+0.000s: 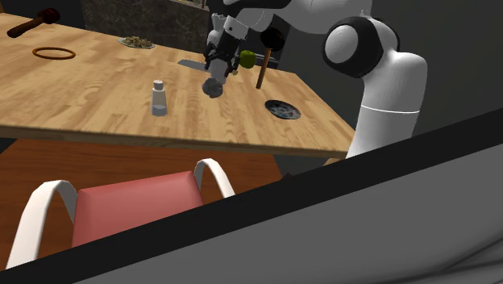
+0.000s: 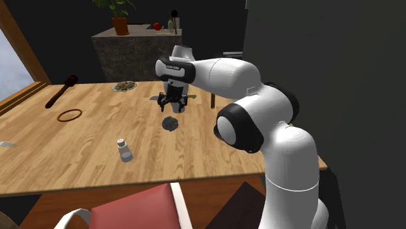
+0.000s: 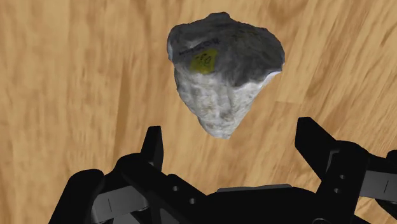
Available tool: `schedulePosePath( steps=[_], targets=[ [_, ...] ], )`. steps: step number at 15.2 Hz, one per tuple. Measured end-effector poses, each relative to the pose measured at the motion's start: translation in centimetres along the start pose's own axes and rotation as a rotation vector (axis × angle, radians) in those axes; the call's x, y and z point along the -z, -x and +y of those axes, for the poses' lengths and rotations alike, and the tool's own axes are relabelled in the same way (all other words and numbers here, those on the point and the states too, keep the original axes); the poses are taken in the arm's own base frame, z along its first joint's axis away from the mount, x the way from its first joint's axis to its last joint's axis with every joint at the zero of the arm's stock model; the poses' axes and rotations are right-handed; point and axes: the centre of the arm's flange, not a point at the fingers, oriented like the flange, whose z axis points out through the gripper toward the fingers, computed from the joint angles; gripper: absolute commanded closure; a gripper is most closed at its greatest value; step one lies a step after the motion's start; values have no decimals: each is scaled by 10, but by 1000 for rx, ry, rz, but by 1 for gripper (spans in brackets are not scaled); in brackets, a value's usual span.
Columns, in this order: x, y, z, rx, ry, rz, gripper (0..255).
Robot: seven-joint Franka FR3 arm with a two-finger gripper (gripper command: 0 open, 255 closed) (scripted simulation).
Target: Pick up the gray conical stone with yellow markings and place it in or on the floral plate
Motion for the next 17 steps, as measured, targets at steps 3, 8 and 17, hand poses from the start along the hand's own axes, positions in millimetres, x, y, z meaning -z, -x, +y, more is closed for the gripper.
schedulePosePath(
  steps=[3, 8, 17],
  targets=[
    [-11, -16, 6, -24, -7, -1, 0],
    [-20, -21, 4, -22, -13, 33, 0],
    [-22, -26, 3, -21, -19, 84, 255]
  ],
)
